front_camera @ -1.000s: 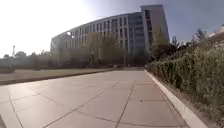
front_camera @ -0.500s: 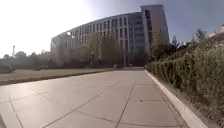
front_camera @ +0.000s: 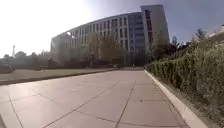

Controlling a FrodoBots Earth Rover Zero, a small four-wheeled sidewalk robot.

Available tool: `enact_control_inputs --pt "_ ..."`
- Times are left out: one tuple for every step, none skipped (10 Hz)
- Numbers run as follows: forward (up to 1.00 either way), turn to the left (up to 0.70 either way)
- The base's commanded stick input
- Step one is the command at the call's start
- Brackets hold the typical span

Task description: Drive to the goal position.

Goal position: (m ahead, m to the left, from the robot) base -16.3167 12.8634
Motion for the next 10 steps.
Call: enact_control_inputs --pt "0.04 0.00" --pt "0.04 0.00" --pt "0.04 0.00" --pt "0.04 0.00" --pt "0.04 0.00" --pt "0.04 0.00" --pt "0.04 0.00" --pt "0.04 0.00" --pt "0.04 0.00" --pt "0.04 0.00"
